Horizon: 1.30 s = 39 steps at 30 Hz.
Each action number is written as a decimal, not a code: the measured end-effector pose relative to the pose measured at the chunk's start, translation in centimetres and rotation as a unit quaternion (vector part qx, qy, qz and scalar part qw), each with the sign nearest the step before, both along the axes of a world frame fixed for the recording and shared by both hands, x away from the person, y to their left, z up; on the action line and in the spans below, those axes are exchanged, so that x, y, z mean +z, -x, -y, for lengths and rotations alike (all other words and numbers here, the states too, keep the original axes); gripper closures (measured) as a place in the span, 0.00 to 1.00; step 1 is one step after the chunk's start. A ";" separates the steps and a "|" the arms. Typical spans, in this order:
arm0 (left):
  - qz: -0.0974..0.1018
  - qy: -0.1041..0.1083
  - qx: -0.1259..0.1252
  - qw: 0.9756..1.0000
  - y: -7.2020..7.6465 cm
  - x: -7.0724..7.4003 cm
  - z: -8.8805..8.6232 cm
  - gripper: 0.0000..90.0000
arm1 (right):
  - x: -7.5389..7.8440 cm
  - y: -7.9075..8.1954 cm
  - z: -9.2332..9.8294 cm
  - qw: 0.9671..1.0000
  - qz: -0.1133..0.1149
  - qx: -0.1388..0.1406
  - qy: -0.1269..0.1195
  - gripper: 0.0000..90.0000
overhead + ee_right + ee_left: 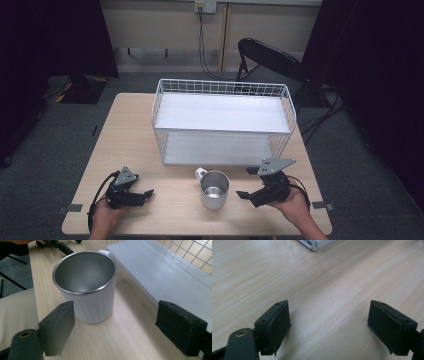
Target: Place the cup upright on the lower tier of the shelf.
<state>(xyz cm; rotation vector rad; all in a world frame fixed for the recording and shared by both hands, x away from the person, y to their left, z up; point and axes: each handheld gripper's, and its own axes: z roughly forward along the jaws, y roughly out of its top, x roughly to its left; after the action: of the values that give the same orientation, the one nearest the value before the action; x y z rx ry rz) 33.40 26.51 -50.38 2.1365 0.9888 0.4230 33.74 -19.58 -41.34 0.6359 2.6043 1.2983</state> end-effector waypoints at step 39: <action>-0.002 0.001 0.000 1.000 0.0 0.0 0.0 0.19 | -0.4 1.7 -6.4 0.994 0.001 0.113 -0.003 0.34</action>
<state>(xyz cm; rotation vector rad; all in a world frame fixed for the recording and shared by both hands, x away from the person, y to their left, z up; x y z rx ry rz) 33.38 26.49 -50.38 2.1362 0.9908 0.4172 32.00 -13.17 -41.79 0.3461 2.7352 1.3664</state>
